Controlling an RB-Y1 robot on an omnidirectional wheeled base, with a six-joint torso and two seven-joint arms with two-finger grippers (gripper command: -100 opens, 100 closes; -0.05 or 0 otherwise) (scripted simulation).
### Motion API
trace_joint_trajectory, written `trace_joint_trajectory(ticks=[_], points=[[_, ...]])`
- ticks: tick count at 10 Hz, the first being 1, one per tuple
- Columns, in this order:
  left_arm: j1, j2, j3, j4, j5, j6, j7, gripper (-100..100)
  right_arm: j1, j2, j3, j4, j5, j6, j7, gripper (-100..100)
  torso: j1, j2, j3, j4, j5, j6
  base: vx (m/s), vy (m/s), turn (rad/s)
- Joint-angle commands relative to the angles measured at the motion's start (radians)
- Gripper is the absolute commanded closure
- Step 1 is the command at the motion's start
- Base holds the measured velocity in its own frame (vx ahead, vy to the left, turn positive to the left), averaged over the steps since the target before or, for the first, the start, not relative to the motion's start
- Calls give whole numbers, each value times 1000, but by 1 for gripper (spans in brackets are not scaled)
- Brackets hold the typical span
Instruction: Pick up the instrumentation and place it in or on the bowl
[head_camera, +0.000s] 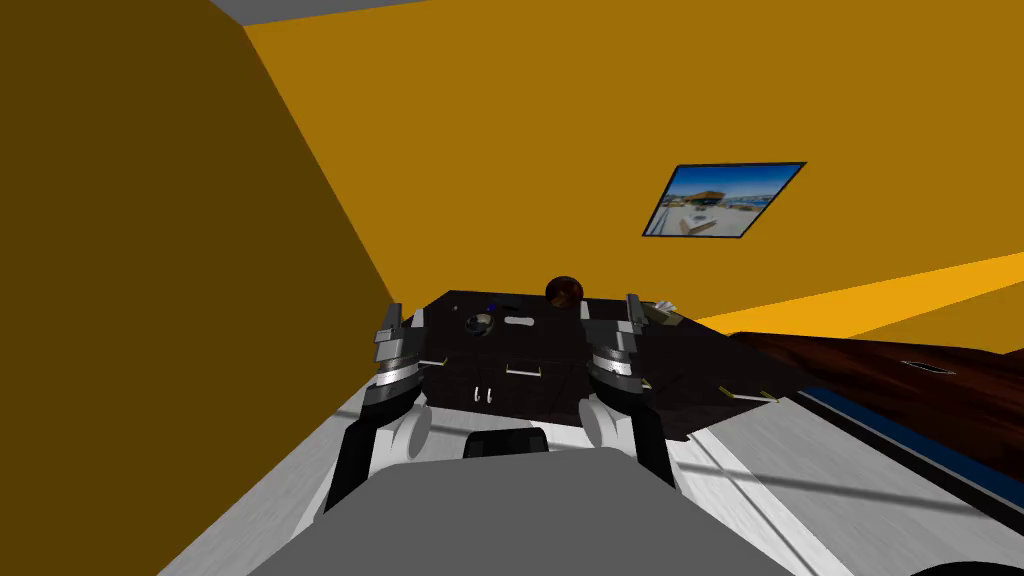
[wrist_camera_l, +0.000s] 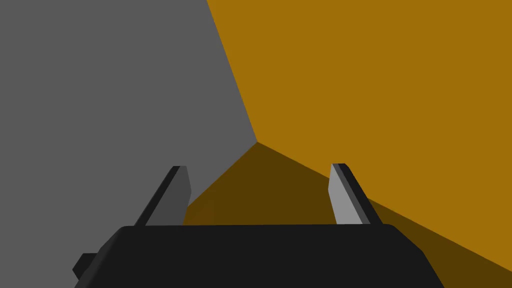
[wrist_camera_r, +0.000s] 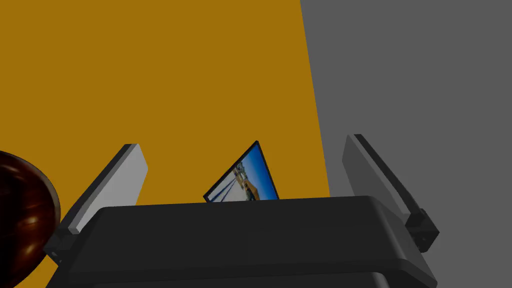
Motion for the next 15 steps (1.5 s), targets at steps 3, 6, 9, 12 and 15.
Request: trace_joint_trajectory(ticks=[3, 6, 9, 12, 15], points=[[0, 0, 0, 0, 0, 0, 0, 0, -14, -104, 4, 15, 2, -9, -15, -100, -1, 1, 1, 0, 0, 0, -21, -7, 136], [0, 0, 0, 0, 0, 0, 0, 0, -31, -185, 7, 35, 5, -18, -30, -100, -2, 2, 1, 0, 0, 0, -29, -18, 126], [0, 0, 0, 0, 0, 0, 0, 0, -54, -263, 10, 64, 10, -29, -47, -100, -2, 2, 1, 0, 0, 0, -31, -22, 174], [0, 0, 0, 0, 0, 0, 0, 0, -82, -343, 15, 104, 19, -43, -65, -100, -2, 1, 1, 0, -1, 0, -30, -25, 208], [0, 0, 0, 0, 0, 0, 0, 0, -98, -399, 19, 128, 24, -51, -74, -100, -2, 1, 1, 0, 0, 0, -24, -19, 154]])
